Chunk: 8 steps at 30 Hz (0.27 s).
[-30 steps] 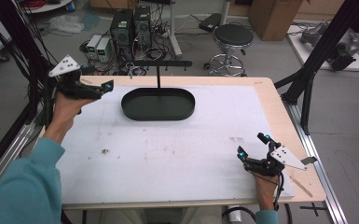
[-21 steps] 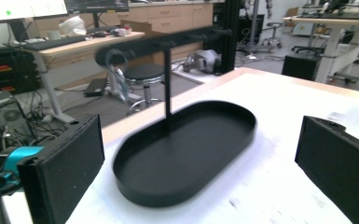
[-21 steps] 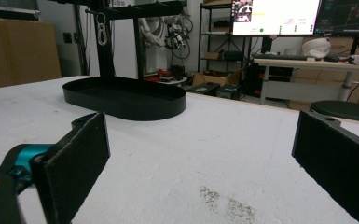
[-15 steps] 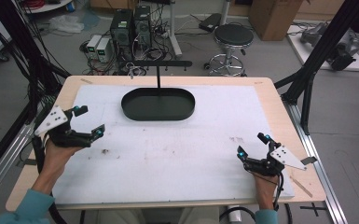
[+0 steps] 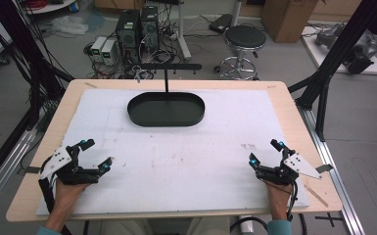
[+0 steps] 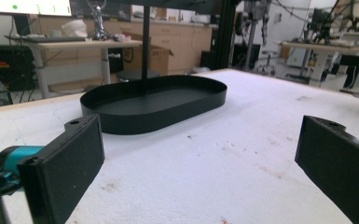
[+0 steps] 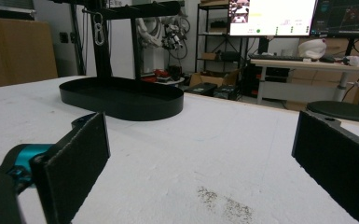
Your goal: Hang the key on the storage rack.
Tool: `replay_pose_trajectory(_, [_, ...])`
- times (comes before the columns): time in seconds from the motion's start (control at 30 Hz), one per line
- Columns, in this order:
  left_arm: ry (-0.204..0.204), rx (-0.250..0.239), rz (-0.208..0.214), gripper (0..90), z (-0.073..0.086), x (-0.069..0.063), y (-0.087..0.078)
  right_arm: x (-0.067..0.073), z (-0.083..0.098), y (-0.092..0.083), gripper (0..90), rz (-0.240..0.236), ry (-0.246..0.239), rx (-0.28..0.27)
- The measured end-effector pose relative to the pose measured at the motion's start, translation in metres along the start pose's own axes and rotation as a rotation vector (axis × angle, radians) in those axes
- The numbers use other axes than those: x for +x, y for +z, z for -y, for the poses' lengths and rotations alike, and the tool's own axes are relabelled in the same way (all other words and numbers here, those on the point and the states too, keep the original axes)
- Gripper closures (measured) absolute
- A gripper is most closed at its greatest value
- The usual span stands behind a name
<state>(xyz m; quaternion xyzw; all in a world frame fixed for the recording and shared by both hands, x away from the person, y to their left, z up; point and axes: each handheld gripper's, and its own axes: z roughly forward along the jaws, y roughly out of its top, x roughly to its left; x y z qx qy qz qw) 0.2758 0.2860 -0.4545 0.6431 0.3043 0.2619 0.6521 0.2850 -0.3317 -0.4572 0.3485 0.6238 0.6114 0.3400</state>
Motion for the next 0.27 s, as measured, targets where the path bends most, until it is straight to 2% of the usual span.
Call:
replay_pose_trajectory(0.03, [0.0,0.002,-0.007,1.7,0.0019,-0.0003,-0.0003,0.0,0.0,0.0,3.3,0.001,-0.002,-0.001])
replay_pose_trajectory(0.13, [0.007,-0.038,-0.022,1.7,0.003,-0.0019,-0.0031,0.0001,0.0,0.0,3.3,0.0,-0.003,0.001])
replay_pose_trajectory(0.27, [0.048,-0.037,-0.036,1.7,0.0036,-0.0061,-0.0027,0.0002,0.0001,-0.0002,3.3,0.001,-0.004,0.0])
